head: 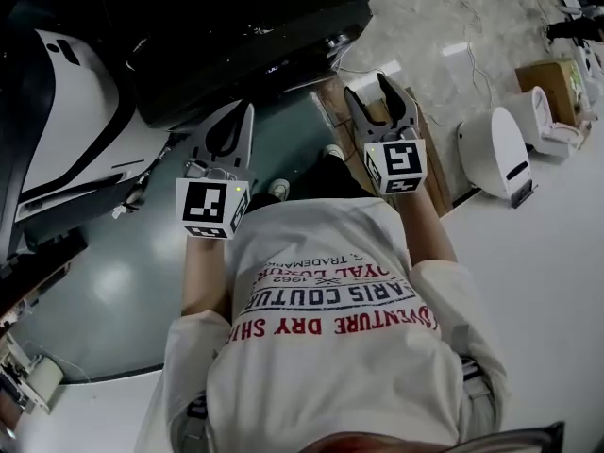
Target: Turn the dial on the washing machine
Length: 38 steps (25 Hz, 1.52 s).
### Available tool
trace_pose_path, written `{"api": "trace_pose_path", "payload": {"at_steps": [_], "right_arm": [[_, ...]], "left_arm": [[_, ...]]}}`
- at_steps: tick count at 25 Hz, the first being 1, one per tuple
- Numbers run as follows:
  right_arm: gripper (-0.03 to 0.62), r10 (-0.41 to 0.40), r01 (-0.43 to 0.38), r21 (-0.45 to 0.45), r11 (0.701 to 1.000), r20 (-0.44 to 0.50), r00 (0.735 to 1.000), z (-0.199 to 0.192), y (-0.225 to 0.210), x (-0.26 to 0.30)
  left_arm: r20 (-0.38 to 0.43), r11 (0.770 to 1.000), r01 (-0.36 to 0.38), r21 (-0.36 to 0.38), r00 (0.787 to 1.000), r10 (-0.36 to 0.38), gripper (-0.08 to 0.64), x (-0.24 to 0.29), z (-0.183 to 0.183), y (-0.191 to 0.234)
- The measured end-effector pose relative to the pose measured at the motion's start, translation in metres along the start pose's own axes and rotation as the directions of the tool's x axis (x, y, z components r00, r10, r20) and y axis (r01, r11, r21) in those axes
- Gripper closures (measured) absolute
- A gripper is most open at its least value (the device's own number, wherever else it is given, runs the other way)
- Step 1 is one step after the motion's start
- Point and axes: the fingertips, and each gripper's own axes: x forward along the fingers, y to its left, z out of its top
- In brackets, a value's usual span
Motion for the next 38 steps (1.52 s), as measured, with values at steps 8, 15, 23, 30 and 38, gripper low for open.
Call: {"api": "trace_pose_path", "payload": {"at_steps": [8, 15, 23, 30, 38], "right_arm": [[0.331, 0.158, -0.160, -0.091, 0.983, -0.034, 0.987, -0.032, -0.040, 0.069], [0.319, 0.252, -0.272, -0.167, 0.948, -0.133, 0.959, -0.086, -0.041, 0.123], [0.313, 0.199, -0.222, -0.204, 0.954, -0.127, 0.972, -0.118, -0.041, 0.162], [0.314, 0.175, -0.189, -0.151, 0.970, -0.100, 0.979, -0.117, -0.036, 0.175], [0.313, 0.199, -0.205, -0.032, 0.978, -0.142, 0.970, -0.120, -0.043, 0.177]], "left_arm": [[-0.058, 0.971, -0.220, -0.094, 0.975, 0.215, 0.545, 0.043, -0.022, -0.012], [-0.094, 0.939, -0.322, -0.120, 0.946, 0.312, 0.545, 0.065, -0.049, -0.034], [-0.142, 0.898, -0.415, -0.145, 0.907, 0.396, 0.545, 0.076, -0.081, -0.034], [-0.164, 0.889, -0.432, -0.151, 0.898, 0.409, 0.543, 0.079, -0.090, -0.032], [-0.143, 0.894, -0.433, -0.115, 0.898, 0.417, 0.543, 0.079, -0.088, -0.029]]}}
